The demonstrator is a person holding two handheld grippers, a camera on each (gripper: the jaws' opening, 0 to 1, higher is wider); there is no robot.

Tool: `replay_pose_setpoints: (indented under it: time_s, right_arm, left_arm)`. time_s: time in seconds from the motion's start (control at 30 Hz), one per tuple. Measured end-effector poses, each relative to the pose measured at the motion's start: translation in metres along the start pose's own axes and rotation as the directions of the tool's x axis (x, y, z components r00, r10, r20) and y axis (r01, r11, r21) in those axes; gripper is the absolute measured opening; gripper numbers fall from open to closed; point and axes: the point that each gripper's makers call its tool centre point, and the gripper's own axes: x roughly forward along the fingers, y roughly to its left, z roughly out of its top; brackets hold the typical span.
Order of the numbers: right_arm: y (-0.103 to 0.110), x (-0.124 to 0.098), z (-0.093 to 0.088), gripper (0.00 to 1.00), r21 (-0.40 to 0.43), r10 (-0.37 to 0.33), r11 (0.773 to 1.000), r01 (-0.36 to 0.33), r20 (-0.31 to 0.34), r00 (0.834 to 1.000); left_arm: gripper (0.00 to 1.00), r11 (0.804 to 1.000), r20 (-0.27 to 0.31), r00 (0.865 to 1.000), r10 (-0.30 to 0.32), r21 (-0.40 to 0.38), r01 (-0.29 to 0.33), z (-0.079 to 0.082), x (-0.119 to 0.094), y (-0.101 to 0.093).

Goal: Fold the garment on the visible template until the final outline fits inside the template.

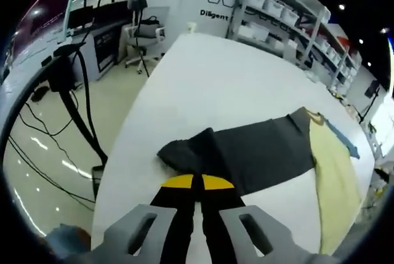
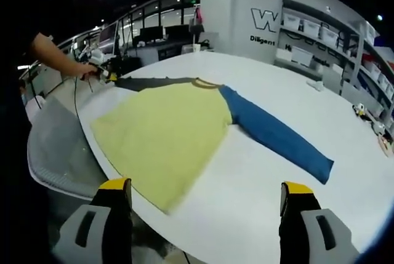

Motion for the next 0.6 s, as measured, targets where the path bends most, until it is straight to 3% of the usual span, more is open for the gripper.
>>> replay_pose_setpoints:
  time_s: [0.17,0.6]
  right_arm:
    - [-0.002,0.001,-0.004,0.99,0.005,0.007,1.0,-0.007,0.003,1.0]
    - [0.0,0.004,-0.007,0.99,0.028,0.019,0.999,-0.02,0.039,0.999]
  left_arm:
    - [0.0,0.994,0.079,0.991,-0.112,0.003,0.112,0.034,-0.008,-0.037]
    - [0.0,0.971,0.14,0.961,-0.237,0.044,0.233,0.088,-0.016,-0.095]
